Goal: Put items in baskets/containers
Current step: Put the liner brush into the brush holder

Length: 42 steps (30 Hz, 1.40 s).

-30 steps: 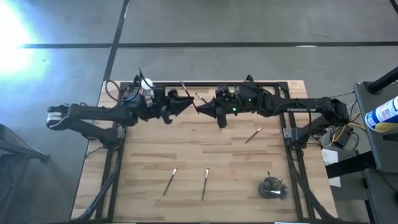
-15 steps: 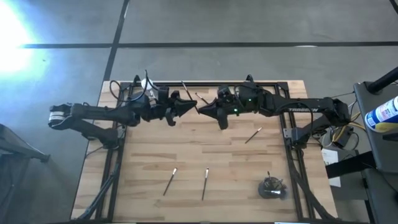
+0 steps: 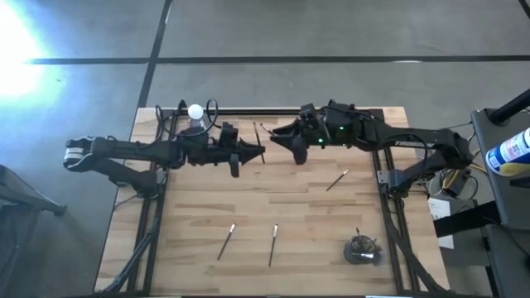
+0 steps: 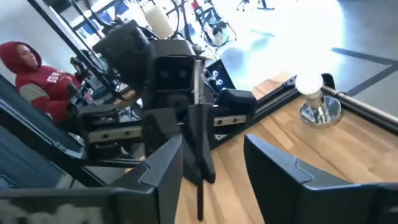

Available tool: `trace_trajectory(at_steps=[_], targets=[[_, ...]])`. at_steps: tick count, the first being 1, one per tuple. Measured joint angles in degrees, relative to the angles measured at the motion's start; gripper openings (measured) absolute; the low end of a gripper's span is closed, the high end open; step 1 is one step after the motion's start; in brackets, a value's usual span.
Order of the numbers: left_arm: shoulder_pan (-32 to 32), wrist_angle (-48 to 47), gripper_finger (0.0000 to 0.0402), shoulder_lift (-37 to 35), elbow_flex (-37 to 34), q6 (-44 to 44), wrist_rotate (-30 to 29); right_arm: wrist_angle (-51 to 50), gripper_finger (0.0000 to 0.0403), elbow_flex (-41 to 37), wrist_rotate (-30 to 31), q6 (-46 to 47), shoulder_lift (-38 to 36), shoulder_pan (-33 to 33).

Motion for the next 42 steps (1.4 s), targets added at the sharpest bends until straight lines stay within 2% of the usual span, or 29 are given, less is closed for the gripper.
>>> trace_trajectory(at_steps=[7,20,24,31,36,42], targets=[[-1.2,-4.0,0.0007,1.0,2.3,1.4,-0.5,0.3,0.019,4.2,0.0,0.8,3.7,0.0],[-2.2,-4.2,0.0008,1.1,2.6,1.7,-0.6,-0.2,0.0188,9.1,-3.1,2.0,9.7,0.0],[-2.4,-4.4,0.0008,1.1,2.6,1.7,-1.0,0.3,0.0153,10.7,-3.1,2.0,10.6,0.0],[-2.9,-4.8,0.0008,1.1,2.6,1.4,-1.1,0.0,0.0021,11.1,-2.8,-0.5,10.4,0.3],[-3.0,-4.7,0.0022,1.1,2.7,0.3,-2.2,-1.4,0.0016,11.1,-2.6,-1.5,9.4,0.8],[-2.9,-4.7,0.0076,0.6,2.7,0.0,-3.3,-9.2,0.0015,11.0,1.7,-3.9,3.7,2.6]])
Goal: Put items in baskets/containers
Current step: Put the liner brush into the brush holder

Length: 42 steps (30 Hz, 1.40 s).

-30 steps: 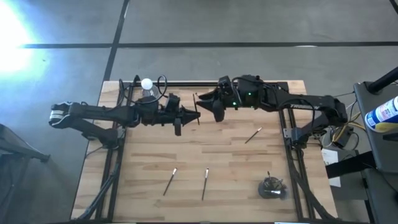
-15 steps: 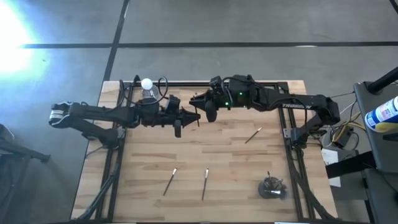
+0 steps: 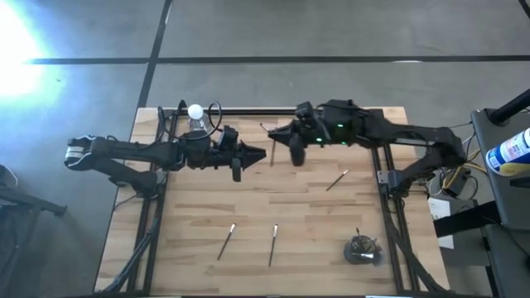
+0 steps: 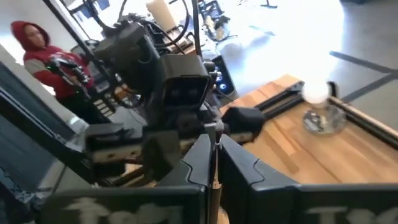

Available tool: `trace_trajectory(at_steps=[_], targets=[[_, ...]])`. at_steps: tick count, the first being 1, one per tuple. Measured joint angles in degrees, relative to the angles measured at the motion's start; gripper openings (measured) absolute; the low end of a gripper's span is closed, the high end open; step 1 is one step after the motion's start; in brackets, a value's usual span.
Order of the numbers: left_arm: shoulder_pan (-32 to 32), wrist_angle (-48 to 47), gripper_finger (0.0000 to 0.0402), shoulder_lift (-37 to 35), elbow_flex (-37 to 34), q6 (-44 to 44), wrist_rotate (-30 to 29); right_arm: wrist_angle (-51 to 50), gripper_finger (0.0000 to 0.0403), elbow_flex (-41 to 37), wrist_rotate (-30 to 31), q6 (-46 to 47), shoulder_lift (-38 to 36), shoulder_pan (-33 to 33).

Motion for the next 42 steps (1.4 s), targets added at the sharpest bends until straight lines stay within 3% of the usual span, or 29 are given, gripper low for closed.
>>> trace_trajectory(at_steps=[10,15,23,32,42], targets=[[0.2,-0.1,0.0107,0.0,-0.2,2.5,-0.1,-22.3,0.0014,0.0,11.5,3.3,-10.4,11.0],[0.2,-0.2,0.0108,0.0,-1.1,2.7,0.1,-34.0,0.0014,-0.6,15.1,11.9,-12.2,19.0],[0.2,-0.6,0.0108,0.1,-1.4,1.9,0.1,-44.2,0.0013,-4.1,20.8,29.4,-14.5,34.4],[0.2,-0.3,0.0108,0.1,-3.3,0.8,0.0,-48.1,0.0013,-13.4,29.4,45.2,-14.9,50.7],[0.2,-0.1,0.0108,0.1,-4.9,-1.4,-0.5,-44.4,0.0013,-28.2,38.4,57.2,-14.9,61.9]])
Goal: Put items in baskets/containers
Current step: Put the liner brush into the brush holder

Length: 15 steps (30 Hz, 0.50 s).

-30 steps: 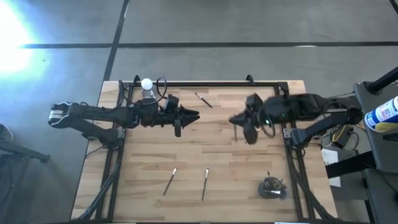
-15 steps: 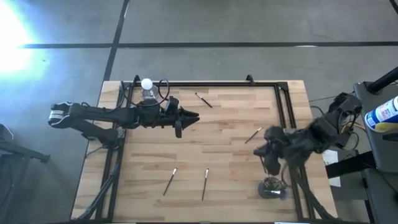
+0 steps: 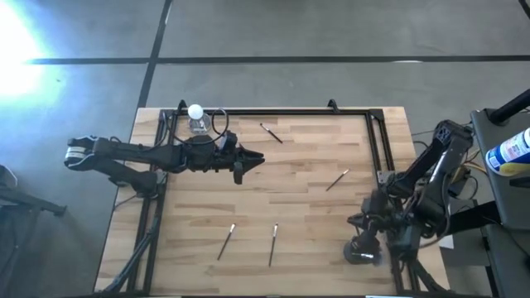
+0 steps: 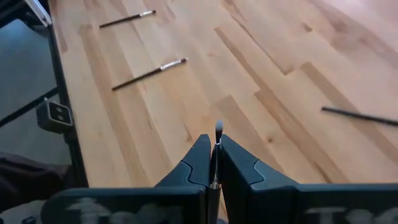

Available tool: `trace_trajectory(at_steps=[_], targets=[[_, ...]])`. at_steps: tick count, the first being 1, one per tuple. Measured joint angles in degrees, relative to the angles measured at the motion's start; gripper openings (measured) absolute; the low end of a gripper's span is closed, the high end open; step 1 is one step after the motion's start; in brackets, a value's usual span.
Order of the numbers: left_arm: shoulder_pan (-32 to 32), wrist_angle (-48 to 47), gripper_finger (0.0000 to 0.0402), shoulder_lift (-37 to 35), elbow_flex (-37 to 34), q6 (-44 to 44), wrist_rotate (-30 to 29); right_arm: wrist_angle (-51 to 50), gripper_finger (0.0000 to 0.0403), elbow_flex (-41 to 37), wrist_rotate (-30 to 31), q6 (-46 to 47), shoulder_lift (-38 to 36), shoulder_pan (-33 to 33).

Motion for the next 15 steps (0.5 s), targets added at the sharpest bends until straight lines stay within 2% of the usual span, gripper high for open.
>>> trace_trajectory(at_steps=[8,15], targets=[[0.0,0.0,0.0108,0.0,0.0,-0.7,-0.1,7.7,0.0013,-7.1,0.7,4.8,0.0,4.2],[0.0,0.1,0.0108,0.0,0.0,-0.7,-1.3,8.9,0.0013,-9.6,0.6,4.9,0.0,4.7]])
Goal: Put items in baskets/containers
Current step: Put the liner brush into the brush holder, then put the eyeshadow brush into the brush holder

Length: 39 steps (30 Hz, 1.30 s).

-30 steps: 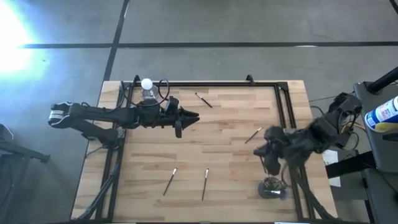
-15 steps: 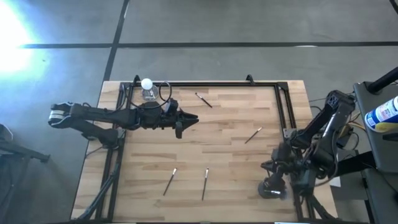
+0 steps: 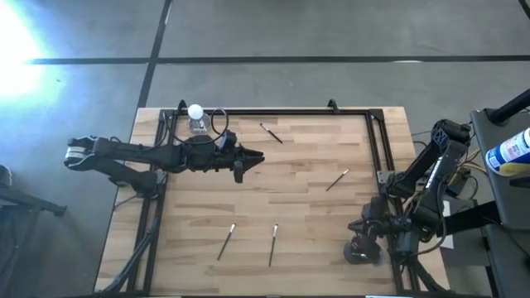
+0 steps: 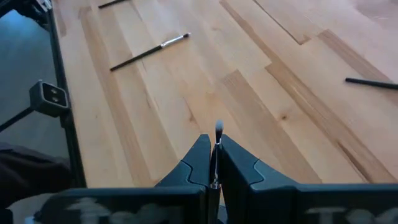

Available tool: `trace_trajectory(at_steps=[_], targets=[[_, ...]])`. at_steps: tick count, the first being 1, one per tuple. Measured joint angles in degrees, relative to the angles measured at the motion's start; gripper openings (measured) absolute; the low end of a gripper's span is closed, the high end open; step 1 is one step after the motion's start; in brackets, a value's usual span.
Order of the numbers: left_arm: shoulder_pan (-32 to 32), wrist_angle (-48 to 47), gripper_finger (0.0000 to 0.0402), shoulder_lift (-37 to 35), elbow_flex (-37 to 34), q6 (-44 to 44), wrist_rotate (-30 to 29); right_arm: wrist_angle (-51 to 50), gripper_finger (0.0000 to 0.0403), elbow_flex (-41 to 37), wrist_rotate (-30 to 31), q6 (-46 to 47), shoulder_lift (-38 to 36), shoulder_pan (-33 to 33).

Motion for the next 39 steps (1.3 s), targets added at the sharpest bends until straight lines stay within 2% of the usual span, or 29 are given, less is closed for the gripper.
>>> trace_trajectory(at_steps=[10,13,23,29,34,36,39], targets=[[0.1,0.0,0.0108,0.0,0.0,0.6,-1.4,0.3,0.0013,-1.3,-0.7,-0.2,0.0,1.0],[0.1,0.0,0.0108,0.0,0.0,1.1,-1.4,0.3,0.0019,-1.6,-2.6,-0.2,0.0,1.2],[0.1,-0.1,0.0108,0.0,0.0,1.0,-1.4,0.8,0.0103,-0.7,-3.8,-0.5,-0.1,1.2],[0.1,-2.8,0.0108,0.0,0.0,-0.8,-2.0,-0.9,0.0126,3.8,-4.5,-5.2,-0.9,0.4],[0.1,-9.6,0.0107,0.0,0.0,-0.2,-2.2,-2.2,0.0098,5.9,-4.5,-5.5,-2.4,-4.4],[0.1,-11.7,0.0101,0.0,-0.2,0.4,-2.1,-1.3,0.0074,6.1,-4.5,-6.5,-2.7,-8.0],[0.1,-11.7,0.0079,-0.1,-1.8,1.3,-0.2,2.4,0.0031,6.4,-4.6,-13.0,-2.7,-13.8]])
